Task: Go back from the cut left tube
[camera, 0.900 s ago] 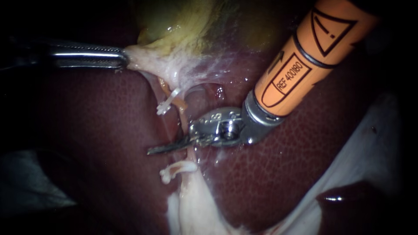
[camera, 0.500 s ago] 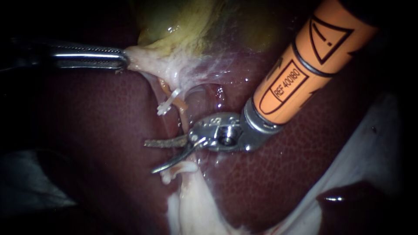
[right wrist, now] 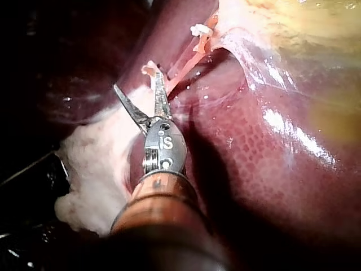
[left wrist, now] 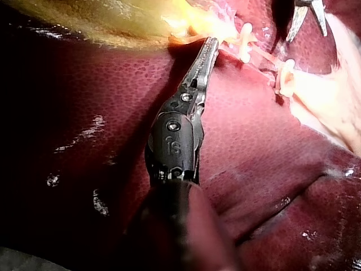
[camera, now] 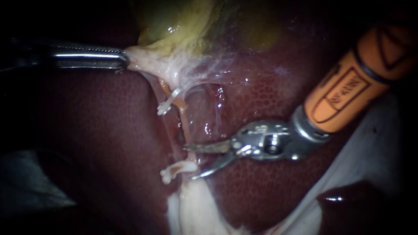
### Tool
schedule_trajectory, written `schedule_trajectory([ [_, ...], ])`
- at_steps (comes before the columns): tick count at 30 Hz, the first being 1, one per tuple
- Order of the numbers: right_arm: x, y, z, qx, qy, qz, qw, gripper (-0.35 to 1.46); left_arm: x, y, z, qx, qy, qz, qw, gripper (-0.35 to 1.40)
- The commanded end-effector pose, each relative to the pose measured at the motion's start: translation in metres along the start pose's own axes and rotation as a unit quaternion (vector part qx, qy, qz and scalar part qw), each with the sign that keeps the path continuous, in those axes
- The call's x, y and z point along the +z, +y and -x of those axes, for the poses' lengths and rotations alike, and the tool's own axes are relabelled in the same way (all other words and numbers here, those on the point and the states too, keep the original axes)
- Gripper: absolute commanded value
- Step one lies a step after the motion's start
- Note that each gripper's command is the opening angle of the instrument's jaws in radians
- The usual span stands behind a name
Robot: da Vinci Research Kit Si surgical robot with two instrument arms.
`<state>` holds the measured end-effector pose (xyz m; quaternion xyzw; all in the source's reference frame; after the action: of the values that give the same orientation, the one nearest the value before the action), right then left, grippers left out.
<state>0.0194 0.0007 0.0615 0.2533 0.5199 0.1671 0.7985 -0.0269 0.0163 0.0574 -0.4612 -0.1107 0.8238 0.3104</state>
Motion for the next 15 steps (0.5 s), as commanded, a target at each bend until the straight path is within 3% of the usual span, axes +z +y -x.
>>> schedule_trajectory([
  [1, -0.0009, -0.0001, 0.0001, -0.010, 0.000, 0.011, 0.9999, 1.45, 0.0000, 0.0000, 0.0000, 0.000, 0.000, 0.000, 1.0000, -0.35],
  [4, -0.0040, -0.0002, 0.0003, -0.045, -0.017, 0.043, 0.9979, 1.45, 0.0001, 0.0000, 0.0000, 0.000, 0.000, 0.000, 1.0000, -0.35],
  [6, -0.0061, 0.0000, 0.0000, -0.069, -0.047, 0.065, 0.9944, 1.45, 0.0001, 0.0001, 0.0001, 0.000, 0.000, 0.000, 1.0000, -0.35],
  [9, -0.0089, 0.0004, -0.0008, -0.094, -0.093, 0.098, 0.9863, 1.45, 0.0001, 0.0001, 0.0001, 0.000, 0.000, -0.001, 1.0000, -0.35],
  [15, -0.0129, 0.0009, -0.0020, -0.110, -0.142, 0.138, 0.9739, 1.45, 0.0006, 0.0002, 0.0002, 0.000, 0.000, -0.001, 1.0000, -0.35],
])
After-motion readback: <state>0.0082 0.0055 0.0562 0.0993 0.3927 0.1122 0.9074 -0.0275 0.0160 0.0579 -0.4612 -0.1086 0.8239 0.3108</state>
